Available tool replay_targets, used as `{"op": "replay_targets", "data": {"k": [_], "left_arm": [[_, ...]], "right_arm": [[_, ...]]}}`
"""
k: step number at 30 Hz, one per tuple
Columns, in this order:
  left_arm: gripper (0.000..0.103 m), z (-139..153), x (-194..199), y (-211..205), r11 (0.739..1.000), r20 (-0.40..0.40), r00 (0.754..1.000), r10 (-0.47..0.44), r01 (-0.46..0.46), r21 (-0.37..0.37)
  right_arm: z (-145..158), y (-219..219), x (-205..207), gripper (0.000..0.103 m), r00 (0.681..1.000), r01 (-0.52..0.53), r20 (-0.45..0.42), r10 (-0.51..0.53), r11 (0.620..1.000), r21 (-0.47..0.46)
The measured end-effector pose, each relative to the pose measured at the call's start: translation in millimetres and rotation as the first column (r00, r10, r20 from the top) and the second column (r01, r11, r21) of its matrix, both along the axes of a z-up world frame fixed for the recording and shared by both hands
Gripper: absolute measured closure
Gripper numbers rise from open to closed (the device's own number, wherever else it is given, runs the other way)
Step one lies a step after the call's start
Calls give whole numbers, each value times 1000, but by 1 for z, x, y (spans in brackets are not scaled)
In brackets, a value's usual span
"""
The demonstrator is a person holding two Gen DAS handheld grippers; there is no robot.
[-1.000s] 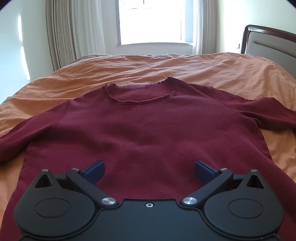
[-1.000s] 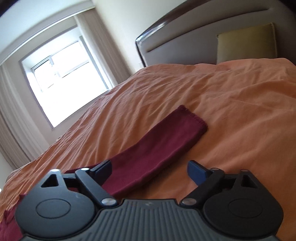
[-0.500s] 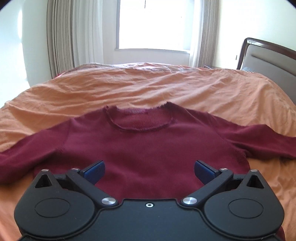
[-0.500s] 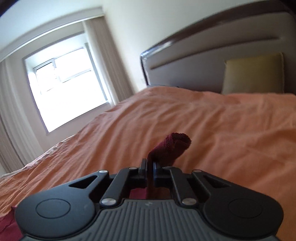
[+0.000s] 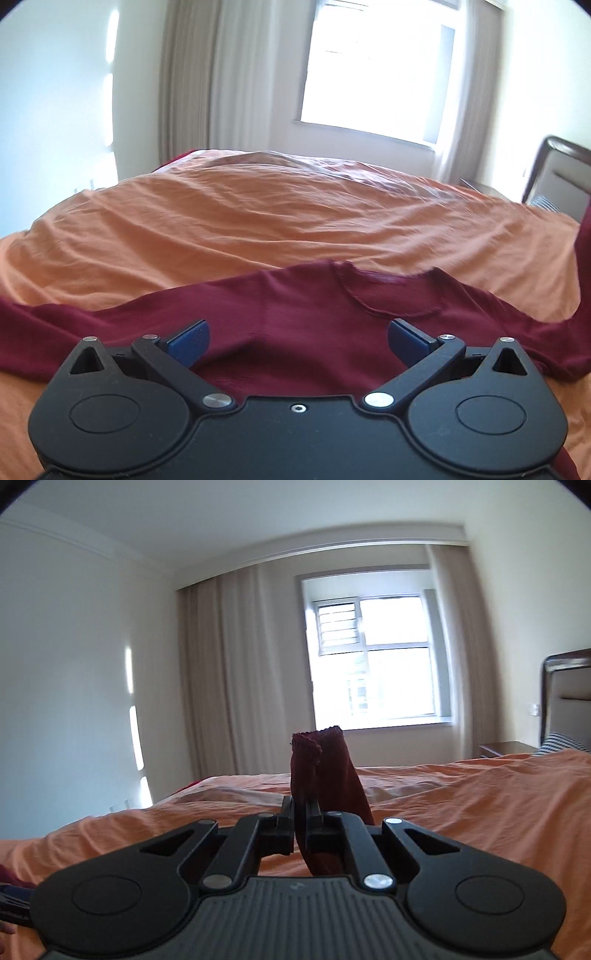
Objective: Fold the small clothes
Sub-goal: 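Grasp the sleeve cuff with the right gripper and fold it across the sweater body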
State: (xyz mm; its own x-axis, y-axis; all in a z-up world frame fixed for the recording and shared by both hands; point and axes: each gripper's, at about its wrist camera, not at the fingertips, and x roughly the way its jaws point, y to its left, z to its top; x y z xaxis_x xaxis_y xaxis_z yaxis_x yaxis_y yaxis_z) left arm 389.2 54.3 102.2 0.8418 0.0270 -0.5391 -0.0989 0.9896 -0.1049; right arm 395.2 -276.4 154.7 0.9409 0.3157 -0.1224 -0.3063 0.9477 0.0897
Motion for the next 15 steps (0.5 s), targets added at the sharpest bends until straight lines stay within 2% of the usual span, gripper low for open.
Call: {"op": "replay_targets", "data": {"k": [5,8,12,15], "left_arm": [[1,-1,-11,44,996,-3,996,87,-87,-22],[1,-6,-15,62,993,-14,993,116,-116,-21],[1,-13,-20,75,991,-27,990,135,-136,-17],[1,-20,-20,77,990,-36,990,139,-140,-17]], "right_arm": [[-37,92,-1,97,989,-135,-71,129,986,-93],[-73,133,-3,97,968,-214,-165,187,963,-164],[-118,158,-5,97,936,-290,-272,224,928,-233],[-137,167,-9,96,921,-321,-312,233,909,-267]]}}
